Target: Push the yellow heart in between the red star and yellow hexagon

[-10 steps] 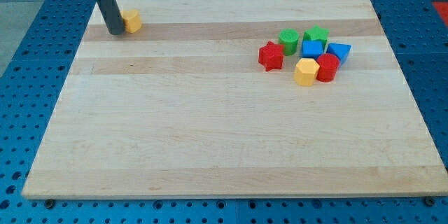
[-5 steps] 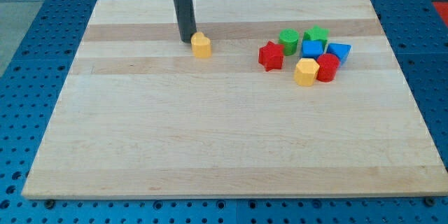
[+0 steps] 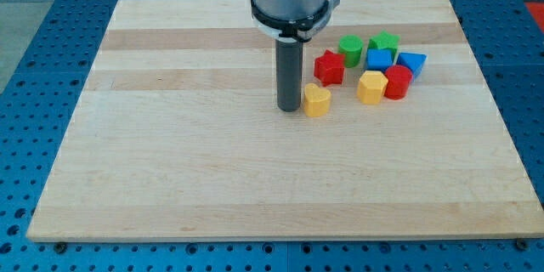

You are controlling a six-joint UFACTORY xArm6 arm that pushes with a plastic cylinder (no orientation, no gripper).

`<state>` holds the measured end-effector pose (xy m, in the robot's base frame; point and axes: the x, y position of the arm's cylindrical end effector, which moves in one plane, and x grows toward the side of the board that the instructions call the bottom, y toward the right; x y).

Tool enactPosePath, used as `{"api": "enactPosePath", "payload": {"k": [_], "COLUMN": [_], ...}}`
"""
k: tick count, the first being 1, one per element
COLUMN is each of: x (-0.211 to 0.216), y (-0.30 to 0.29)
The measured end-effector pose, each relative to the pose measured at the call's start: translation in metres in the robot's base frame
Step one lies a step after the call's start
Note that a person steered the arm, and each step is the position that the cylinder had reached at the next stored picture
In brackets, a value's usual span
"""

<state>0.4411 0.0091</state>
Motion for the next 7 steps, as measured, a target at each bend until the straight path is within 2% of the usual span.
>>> {"api": "enactPosePath", "payload": {"k": [2,4,7], "x": [0.008,0.028,0.013], "y": [0.046,0.057,0.087]}}
